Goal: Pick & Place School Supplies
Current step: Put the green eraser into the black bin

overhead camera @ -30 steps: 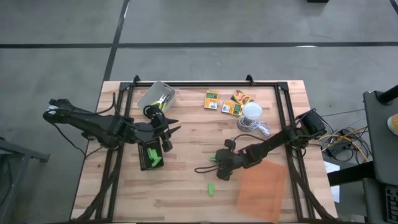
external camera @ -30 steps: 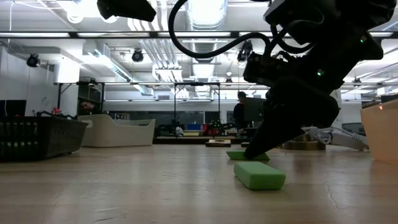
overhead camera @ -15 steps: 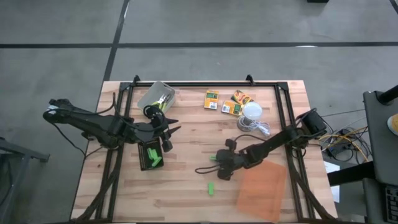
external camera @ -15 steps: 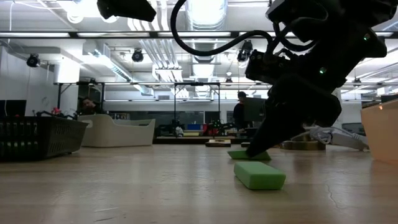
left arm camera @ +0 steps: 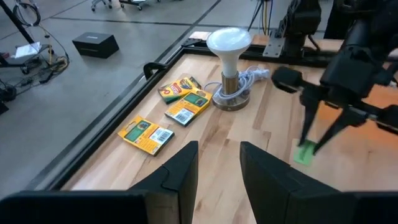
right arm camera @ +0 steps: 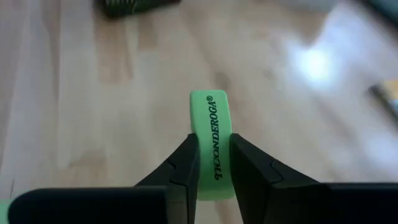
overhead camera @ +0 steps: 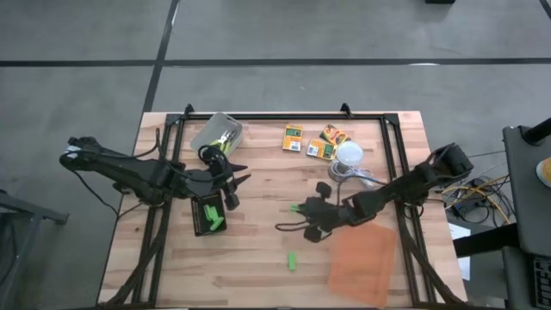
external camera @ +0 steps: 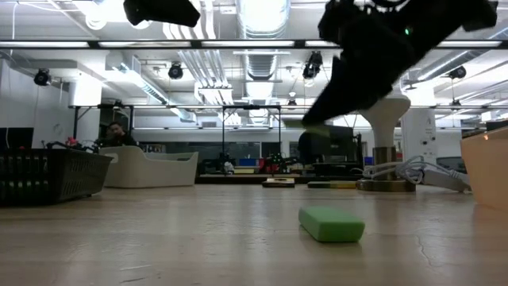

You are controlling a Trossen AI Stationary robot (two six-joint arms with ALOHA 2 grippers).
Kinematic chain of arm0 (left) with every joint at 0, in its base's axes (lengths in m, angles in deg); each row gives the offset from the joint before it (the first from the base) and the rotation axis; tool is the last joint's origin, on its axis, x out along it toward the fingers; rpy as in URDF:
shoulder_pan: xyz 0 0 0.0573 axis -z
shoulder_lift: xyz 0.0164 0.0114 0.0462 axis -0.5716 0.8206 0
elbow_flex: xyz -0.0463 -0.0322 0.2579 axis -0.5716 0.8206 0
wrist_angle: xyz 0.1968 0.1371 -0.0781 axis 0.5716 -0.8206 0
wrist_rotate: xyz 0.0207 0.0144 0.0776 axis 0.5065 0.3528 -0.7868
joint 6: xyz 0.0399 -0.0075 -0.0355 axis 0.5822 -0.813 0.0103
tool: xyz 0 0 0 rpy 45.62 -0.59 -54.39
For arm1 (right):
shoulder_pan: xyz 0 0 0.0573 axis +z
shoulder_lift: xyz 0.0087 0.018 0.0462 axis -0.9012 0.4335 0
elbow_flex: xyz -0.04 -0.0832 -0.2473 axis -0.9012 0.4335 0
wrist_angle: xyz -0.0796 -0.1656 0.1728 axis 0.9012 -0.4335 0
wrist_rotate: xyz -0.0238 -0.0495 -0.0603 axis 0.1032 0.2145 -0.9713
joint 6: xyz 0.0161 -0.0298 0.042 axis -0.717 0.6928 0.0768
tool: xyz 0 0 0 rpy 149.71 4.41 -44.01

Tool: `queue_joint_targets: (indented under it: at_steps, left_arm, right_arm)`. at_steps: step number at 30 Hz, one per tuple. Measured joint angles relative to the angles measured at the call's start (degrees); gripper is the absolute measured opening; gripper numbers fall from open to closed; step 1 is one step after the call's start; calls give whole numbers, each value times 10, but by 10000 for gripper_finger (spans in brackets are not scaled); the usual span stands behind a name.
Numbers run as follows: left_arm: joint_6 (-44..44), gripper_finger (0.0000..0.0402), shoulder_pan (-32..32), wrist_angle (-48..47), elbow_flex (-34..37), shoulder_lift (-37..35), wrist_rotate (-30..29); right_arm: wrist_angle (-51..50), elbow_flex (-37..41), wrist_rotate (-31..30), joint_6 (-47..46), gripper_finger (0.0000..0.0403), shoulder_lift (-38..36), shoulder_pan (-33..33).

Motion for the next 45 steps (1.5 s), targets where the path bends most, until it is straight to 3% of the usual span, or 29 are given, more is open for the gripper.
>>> queue_joint_targets:
  at_steps: [10, 19, 27, 40, 45]
  left_arm:
    - [-138, 124, -4, 24, -45, -2, -1]
    - [-361, 124, -17, 99, -49, -2, -16]
    - [-511, 124, -26, 101, -48, -2, 133]
    - [-560, 124, -26, 93, -46, 23, 131]
    - [-560, 124, -26, 91, -46, 26, 131]
  right_arm:
    - [-14, -6, -134, 106, 69, -134, 0]
    - [-12, -58, -224, 225, 70, -175, 0]
    - [-13, -122, -228, 325, 70, -127, -3]
    - [-14, -256, -226, 420, 70, -1, -5]
    - [-63, -302, -225, 422, 70, 34, -9]
